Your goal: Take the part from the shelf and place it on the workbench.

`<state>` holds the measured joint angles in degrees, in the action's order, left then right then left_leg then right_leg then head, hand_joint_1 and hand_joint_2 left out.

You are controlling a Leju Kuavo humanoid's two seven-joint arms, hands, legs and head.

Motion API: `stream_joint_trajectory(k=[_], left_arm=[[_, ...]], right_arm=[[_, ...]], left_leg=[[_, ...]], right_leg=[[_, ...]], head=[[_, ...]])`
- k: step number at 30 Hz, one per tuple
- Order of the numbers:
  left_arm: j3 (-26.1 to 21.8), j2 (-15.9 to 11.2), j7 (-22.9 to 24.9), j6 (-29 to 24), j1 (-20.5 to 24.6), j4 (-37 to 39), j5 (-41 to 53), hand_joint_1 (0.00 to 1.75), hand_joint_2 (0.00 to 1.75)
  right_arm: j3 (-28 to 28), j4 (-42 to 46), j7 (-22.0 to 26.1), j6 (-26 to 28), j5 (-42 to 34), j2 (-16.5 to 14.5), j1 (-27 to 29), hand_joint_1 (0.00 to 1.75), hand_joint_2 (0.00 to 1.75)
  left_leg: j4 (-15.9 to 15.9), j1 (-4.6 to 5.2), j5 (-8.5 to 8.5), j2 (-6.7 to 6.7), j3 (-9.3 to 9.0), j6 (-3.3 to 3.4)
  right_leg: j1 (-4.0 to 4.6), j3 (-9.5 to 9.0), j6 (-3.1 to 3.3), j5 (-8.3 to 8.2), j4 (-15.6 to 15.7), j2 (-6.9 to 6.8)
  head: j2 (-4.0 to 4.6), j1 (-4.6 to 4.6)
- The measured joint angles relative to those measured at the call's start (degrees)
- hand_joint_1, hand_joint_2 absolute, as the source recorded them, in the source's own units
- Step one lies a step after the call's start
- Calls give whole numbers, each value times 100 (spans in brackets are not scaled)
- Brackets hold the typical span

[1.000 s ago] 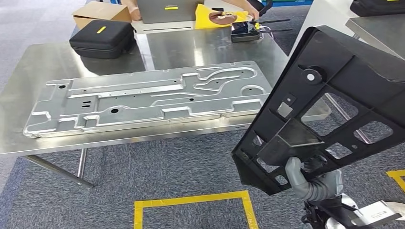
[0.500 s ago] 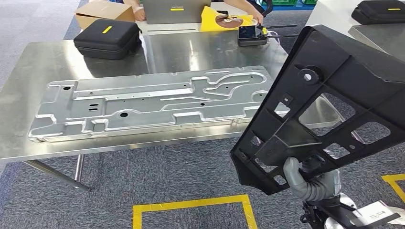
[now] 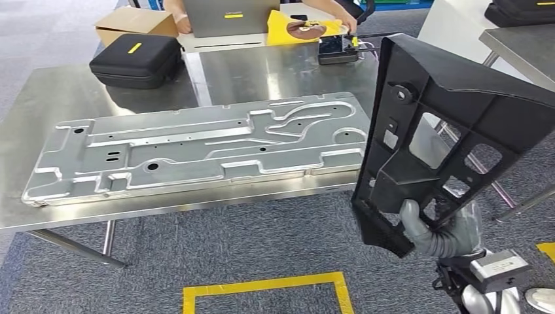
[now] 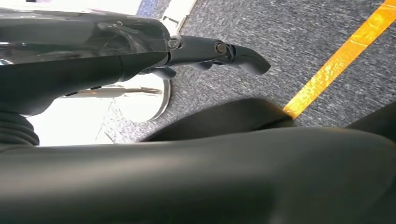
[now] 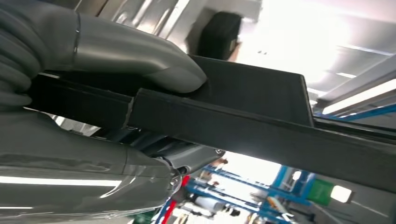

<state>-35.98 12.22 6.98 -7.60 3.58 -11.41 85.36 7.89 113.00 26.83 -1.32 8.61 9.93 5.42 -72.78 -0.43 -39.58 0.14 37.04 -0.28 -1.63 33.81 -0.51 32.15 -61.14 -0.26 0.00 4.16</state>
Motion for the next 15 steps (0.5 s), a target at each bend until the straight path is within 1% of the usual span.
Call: stream_joint_trajectory(k=[1, 2, 3, 4, 5, 6, 7, 9, 11, 12, 13, 14, 15], left_arm=[[-3, -1, -2, 3, -10, 0, -1, 0, 175], [-7, -1, -6, 10, -20, 0, -1, 0, 175], [-10, -1, -11, 16, -27, 0, -1, 0, 175], [-14, -1, -16, 21, -29, 0, -1, 0, 175], [-21, -1, -21, 26, -28, 0, -1, 0, 175], [-31, -2, -24, 27, -26, 0, -1, 0, 175], [-39, -2, -26, 28, -22, 1, -1, 0, 175], [-50, -4, -28, 32, -19, 1, -1, 0, 175], [-55, -6, -30, 34, -24, 0, -1, 0, 175], [-57, -7, -31, 34, -25, 0, 0, 0, 175], [-57, -6, -32, 34, -21, 0, 2, 0, 175], [-58, -4, -33, 36, -16, 0, 7, 0, 175], [-58, -2, -32, 38, -12, 0, 12, 0, 175]], right_arm=[[-52, -31, -61, 16, 38, 63, -33, 175, 175], [-108, -61, -120, 31, 80, 126, -64, 175, 175], [-160, -91, -177, 50, 126, 187, -97, 175, 175], [-208, -118, -227, 73, 175, 246, -136, 175, 175], [-253, -145, -277, 98, 231, 301, -179, 175, 175], [-295, -179, -333, 132, 305, 358, -230, 175, 175], [-333, -214, -395, 170, 390, 409, -276, 175, 175], [-400, -291, -542, 278, 662, 520, -351, 175, 175], [-457, -357, -668, 419, 981, 639, -415, 175, 175], [-480, -396, -732, 503, 1157, 707, -464, 175, 175], [-502, -440, -796, 586, 1318, 777, -521, 175, 175], [-526, -495, -867, 662, 1476, 851, -578, 175, 175], [-554, -558, -941, 724, 1615, 925, -631, 175, 175]], left_leg=[[-266, -3, -36, 0, 178, -4], [-345, -2, 42, 0, 270, 2], [-196, 0, 233, 0, 252, 20], [137, 7, 493, 0, 142, 51], [477, 19, 700, 1, 10, 88], [767, 38, 844, 1, -105, 124], [955, 61, 892, 1, -180, 151], [1067, 95, 854, 5, -214, 177], [1154, 73, 856, 6, -255, 214], [1198, 56, 867, 3, -287, 237], [1235, 39, 874, -3, -320, 262], [1246, 38, 868, -7, -342, 281], [1247, 37, 858, -11, -354, 295]], right_leg=[[2, -17, 5, 16, 0, 1], [3, -41, 6, 34, 0, 6], [5, -75, 2, 56, 0, 14], [6, -116, -6, 81, 0, 21], [6, -151, -18, 106, 4, 26], [10, -175, -39, 127, 5, 34], [8, -181, -66, 140, 7, 38], [1, -173, -134, 141, 28, 40], [-11, -185, -199, 167, 34, 31], [-11, -155, -224, 229, -53, 29], [-11, -61, -242, 340, -257, 29], [-10, 103, -256, 481, -574, 30], [-9, 310, -272, 620, -943, 30]], head=[[0, -1], [0, -1], [0, -1], [0, -1], [0, -1], [0, -1], [0, -1], [0, -2], [0, -4], [0, -4], [0, -5], [0, -5], [0, -6]])
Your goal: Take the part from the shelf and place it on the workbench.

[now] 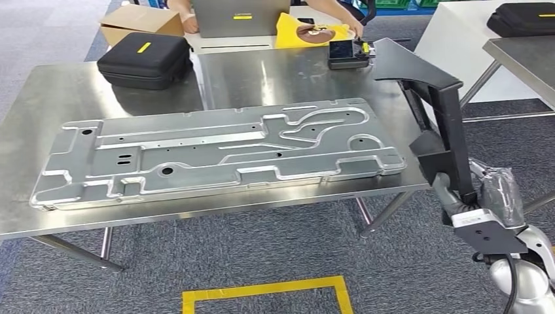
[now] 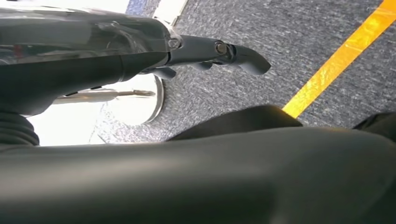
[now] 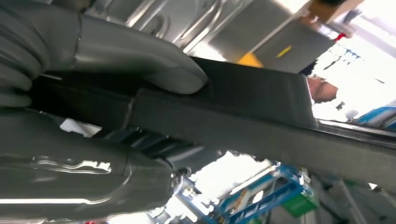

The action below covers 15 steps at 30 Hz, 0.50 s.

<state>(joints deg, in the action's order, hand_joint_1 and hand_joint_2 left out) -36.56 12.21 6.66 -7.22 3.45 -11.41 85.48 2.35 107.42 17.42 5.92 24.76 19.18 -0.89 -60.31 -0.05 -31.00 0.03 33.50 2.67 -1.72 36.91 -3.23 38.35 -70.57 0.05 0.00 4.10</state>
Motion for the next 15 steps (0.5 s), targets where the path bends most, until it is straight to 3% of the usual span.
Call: stream_joint_trajectory(k=[1, 2, 3, 5, 7, 12, 13, 15], left_arm=[[-1, 2, 2, 2, 1, 0, 11, 0, 175], [-1, 3, 4, 4, -1, 0, 24, 0, 175], [-1, 4, 6, 9, -3, 0, 38, 0, 175], [3, 6, 10, 19, -7, 0, 76, 0, 175], [7, 5, 19, 22, 5, 0, 112, 0, 175], [59, 4, 71, 40, 27, 0, 207, 0, 175], [78, 4, 76, 40, 33, 0, 214, 0, 175], [120, 4, 86, 51, 41, 0, 220, 0, 175]], right_arm=[[-31, -69, -72, 42, 110, 71, -44, 175, 175], [-60, -139, -147, 80, 223, 144, -91, 175, 175], [-87, -207, -229, 119, 359, 224, -150, 175, 175], [-139, -333, -391, 225, 693, 408, -309, 175, 175], [-185, -471, -577, 393, 1157, 593, -503, 175, 175], [-215, -952, -1249, 830, 3057, 1314, -1055, 175, 175], [-209, -1087, -1340, 898, 3392, 1505, -1206, 175, 175], [-175, -1387, -1441, 983, 3878, 1873, -1524, 175, 175]], left_leg=[[-1, 0, -13, -1, -13, 10], [-1, 0, -29, 1, -32, 12], [-2, -2, -50, 4, -60, 7], [-7, -10, -112, 10, -141, -36], [-31, 8, -169, 15, -181, -95], [-136, 27, -275, 17, -130, -175], [-326, 19, -382, 17, -40, -201], [-1031, 4, -680, 16, 330, -236]], right_leg=[[-2, 189, -16, 76, -310, 0], [-3, 305, -29, 47, -460, -1], [-5, 314, -40, -100, -388, -2], [-11, 68, -53, -551, 257, -6], [2, -167, -30, -776, 814, -2], [-8, -213, 119, -728, 943, 6], [-19, -224, 144, -723, 948, -3], [-19, -243, 179, -701, 948, -21]], head=[[0, 0], [0, 0], [0, 0], [0, 1], [0, -5], [0, -4], [0, -4], [0, -4]])
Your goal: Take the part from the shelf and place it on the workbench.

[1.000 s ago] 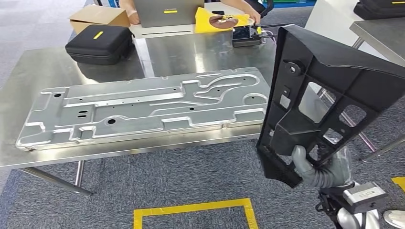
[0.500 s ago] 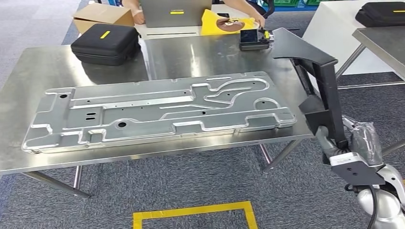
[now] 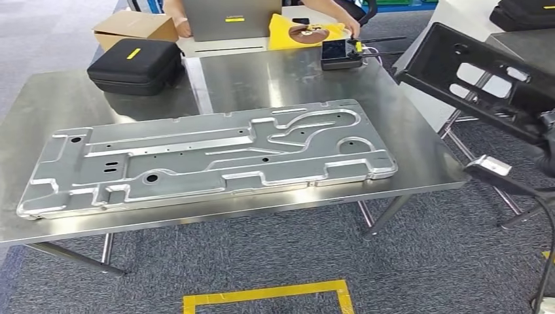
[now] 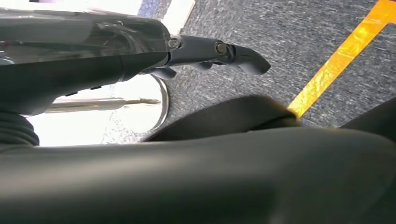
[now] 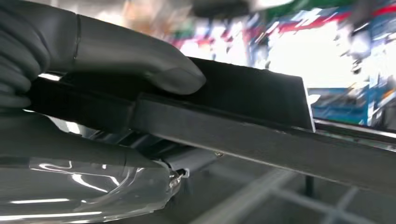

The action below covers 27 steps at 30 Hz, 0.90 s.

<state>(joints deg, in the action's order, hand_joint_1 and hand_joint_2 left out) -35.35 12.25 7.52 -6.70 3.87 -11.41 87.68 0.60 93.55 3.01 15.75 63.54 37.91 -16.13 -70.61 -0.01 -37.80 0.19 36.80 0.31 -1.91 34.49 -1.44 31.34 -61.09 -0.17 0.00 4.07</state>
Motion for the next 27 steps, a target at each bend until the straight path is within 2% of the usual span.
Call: stream_joint_trajectory(k=[1, 2, 3, 4, 5, 7, 8, 11, 18, 27], left_arm=[[19, 0, 5, 10, 1, 0, 1, 0, 175], [35, 0, 8, 27, 1, 0, 3, 0, 175], [49, 1, 10, 43, 2, 0, 4, 0, 175], [61, 1, 10, 57, 5, 0, 5, 0, 175], [75, 1, 8, 68, 9, 0, 7, 0, 175], [105, -7, -9, 74, 21, 0, 9, 0, 175], [121, -5, -21, 74, 28, 0, 9, 0, 175], [152, 6, -38, 72, 41, 0, 10, 0, 175], [209, 5, -26, 76, 65, 0, 11, 0, 175], [220, 5, 0, 76, 65, 0, 10, 0, 175]], right_arm=[[34, -173, -20, 7, 150, 175, -163, 175, 175], [78, -342, -27, -14, 241, 335, -322, 175, 175], [137, -504, -24, -53, 302, 488, -481, 175, 175], [211, -656, -10, -107, 342, 634, -643, 175, 175], [290, -789, 11, -167, 367, 768, -799, 175, 175], [477, -1056, 83, -293, 375, 965, -1132, 175, 175], [574, -1181, 116, -355, 359, 1030, -1268, 175, 175], [860, -1496, 189, -493, 323, 1157, -1557, 175, 175], [1436, -2110, 201, -596, 465, 1204, -2228, 175, 175], [1829, -2784, 183, -448, 399, 1148, -2569, 175, 175]], left_leg=[[-361, -4, -103, 0, 212, -4], [-583, -2, -112, 0, 368, 4], [-594, 3, -6, 0, 426, 24], [-364, 14, 211, 1, 372, 62], [8, 36, 474, 2, 251, 123], [637, 89, 816, 1, 16, 250], [807, 105, 842, 1, -50, 234], [930, 105, 781, 19, -102, 81], [928, 108, 774, 30, -106, 124], [927, 105, 772, 34, -113, 128]], right_leg=[[3, -12, 8, 11, 0, -6], [8, -28, 13, 24, 0, -9], [14, -50, 15, 41, 0, -10], [22, -81, 13, 59, 0, -8], [26, -112, 10, 80, 2, -7], [34, -144, -10, 112, 4, 2], [31, -141, -21, 122, 3, 10], [21, -136, -38, 129, 13, 16], [19, -175, -76, 117, 81, 11], [24, -180, -85, 116, 84, 9]], head=[[1, 0], [1, 0], [1, -1], [1, -1], [0, -1], [0, -1], [0, -1], [1, 0], [0, 0], [0, 0]])
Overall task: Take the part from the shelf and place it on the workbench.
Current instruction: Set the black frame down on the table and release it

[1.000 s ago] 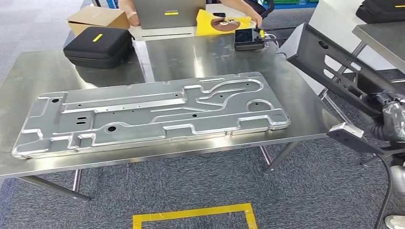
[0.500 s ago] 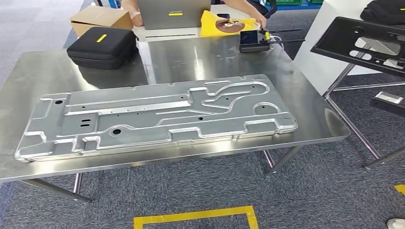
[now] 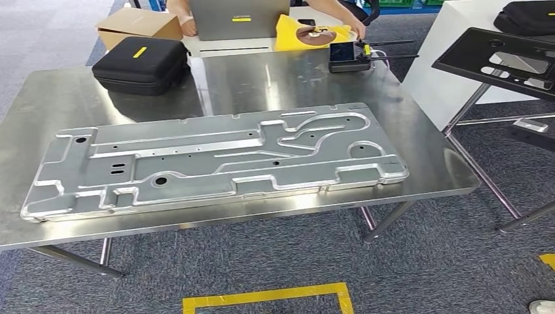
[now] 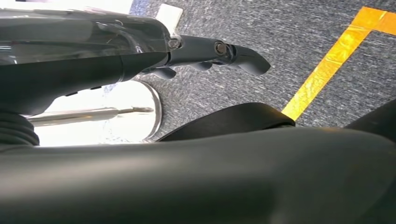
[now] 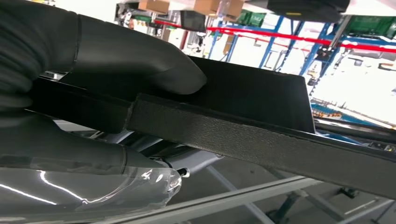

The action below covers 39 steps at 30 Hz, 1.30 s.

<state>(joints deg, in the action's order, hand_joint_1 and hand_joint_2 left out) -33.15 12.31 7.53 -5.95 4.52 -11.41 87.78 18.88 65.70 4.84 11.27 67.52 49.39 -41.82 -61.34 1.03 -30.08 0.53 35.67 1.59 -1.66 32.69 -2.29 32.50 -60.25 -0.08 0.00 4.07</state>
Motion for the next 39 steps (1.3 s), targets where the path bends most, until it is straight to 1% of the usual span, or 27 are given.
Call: stream_joint_trajectory(k=[11, 21, 30, 31, 32, 34, 35, 36, 37, 38, 39], left_arm=[[6, 0, 34, -1, -15, 0, 0, 0, 175], [5, 0, 34, -4, -27, 0, 0, 0, 175], [6, 0, 34, -4, -34, 0, -1, 0, 175], [6, 0, 34, -4, -34, 0, -1, 0, 175], [6, -1, 34, -4, -34, 0, -1, 0, 175], [7, 0, 33, -7, -35, 0, -1, 0, 175], [7, 1, 33, -9, -34, 0, -2, 0, 175], [7, 2, 32, -11, -34, 0, -1, 0, 175], [7, 3, 32, -13, -33, 0, -1, 0, 175], [7, 4, 32, -13, -34, 0, -1, 0, 175], [7, 5, 32, -12, -37, 0, -1, 0, 175]], right_arm=[[268, -309, -46, 182, -36, -166, -27, 175, 175], [291, -387, -54, 219, -107, -204, -2, 175, 175], [268, -391, -86, 272, -190, -204, 152, 175, 175], [265, -391, -90, 273, -199, -204, 168, 175, 175], [259, -391, -91, 274, -208, -202, 181, 175, 175], [225, -379, -92, 279, -222, -187, 224, 175, 175], [200, -374, -93, 282, -227, -179, 240, 175, 175], [177, -370, -96, 287, -230, -172, 254, 175, 175], [161, -372, -98, 291, -232, -169, 261, 175, 175], [155, -374, -98, 291, -231, -168, 270, 175, 175], [153, -375, -98, 290, -231, -168, 294, 175, 175]], left_leg=[[2, -23, 0, 0, -2, -1], [2, -22, 0, 0, -2, -1], [2, -22, 0, 0, -2, -1], [-2, -20, -5, 0, 0, 3], [14, -15, -4, 0, -10, 28], [209, -37, 69, -7, -132, 118], [351, -53, 125, -14, -227, 168], [477, -75, 176, -23, -320, 196], [540, -85, 193, -30, -380, 201], [563, -101, 190, -34, -415, 194], [564, -121, 172, -36, -436, 172]], right_leg=[[22, 0, 2, 2, -1, 1], [22, 0, 2, 2, 0, 1], [22, 0, 2, 2, 0, 1], [15, -2, -4, -4, 14, 0], [9, -14, -23, -16, 45, -4], [9, -76, -62, -34, 121, -7], [16, -82, -71, -2, 85, -4], [21, -29, -74, 79, -57, 5], [14, 98, -81, 194, -311, 12], [-1, 281, -103, 323, -637, 18], [-24, 465, -139, 398, -928, 19]], head=[[0, 0], [0, 0], [0, 0], [0, 0], [0, -1], [0, -3], [0, -6], [0, -8], [0, -12], [0, -13], [0, -13]])
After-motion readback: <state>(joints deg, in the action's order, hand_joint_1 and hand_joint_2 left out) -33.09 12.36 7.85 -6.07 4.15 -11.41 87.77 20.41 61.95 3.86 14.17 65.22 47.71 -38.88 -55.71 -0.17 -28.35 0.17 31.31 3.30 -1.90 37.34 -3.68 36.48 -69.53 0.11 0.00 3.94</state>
